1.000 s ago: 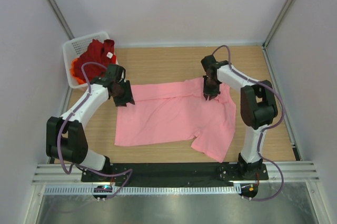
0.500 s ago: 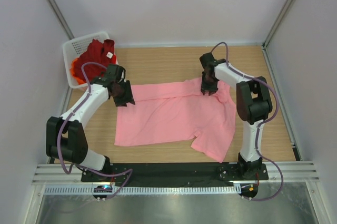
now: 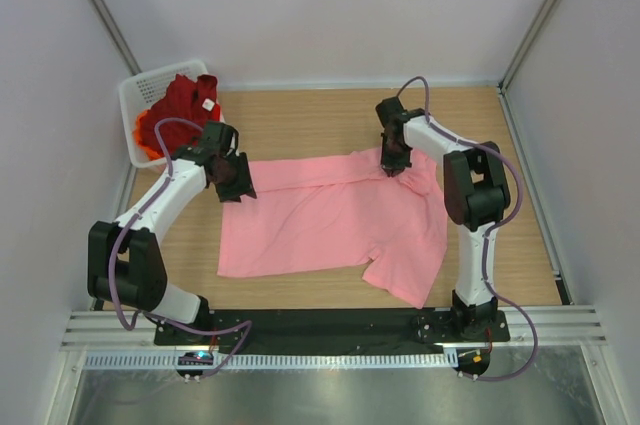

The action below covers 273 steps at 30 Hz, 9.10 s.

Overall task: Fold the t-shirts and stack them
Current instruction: Fold the tshirt

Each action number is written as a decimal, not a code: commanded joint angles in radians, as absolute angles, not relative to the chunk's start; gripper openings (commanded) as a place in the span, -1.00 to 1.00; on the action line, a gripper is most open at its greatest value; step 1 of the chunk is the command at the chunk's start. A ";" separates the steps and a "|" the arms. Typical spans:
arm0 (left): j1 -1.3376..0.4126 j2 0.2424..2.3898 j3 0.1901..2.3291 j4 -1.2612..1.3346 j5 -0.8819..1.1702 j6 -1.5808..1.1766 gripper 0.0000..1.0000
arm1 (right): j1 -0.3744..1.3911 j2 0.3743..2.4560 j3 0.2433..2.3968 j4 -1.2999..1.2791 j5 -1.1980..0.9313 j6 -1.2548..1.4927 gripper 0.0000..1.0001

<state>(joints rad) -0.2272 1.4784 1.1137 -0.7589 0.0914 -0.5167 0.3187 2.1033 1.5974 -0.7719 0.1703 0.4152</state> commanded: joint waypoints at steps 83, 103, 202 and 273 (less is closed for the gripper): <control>-0.184 1.899 1.333 -0.627 -0.078 -0.528 -0.13 | -0.020 2.339 2.046 -0.879 0.259 0.353 -0.98; -0.186 1.441 1.156 -0.839 -0.038 -0.599 0.10 | 0.110 1.961 1.943 -1.184 0.287 0.379 0.35; -0.098 1.190 0.647 -0.744 -0.126 -0.937 -0.99 | 0.673 0.927 0.413 -1.009 0.199 1.555 -0.80; -0.124 1.626 1.166 -0.865 -0.109 -0.795 -1.00 | 0.109 1.581 1.382 -0.980 0.184 0.565 -0.98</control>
<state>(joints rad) -0.1204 1.5929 1.0985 -0.8753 -0.0872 -0.8219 0.1223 1.5467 1.3224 -1.0180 0.2207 0.6411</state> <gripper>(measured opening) 0.004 0.035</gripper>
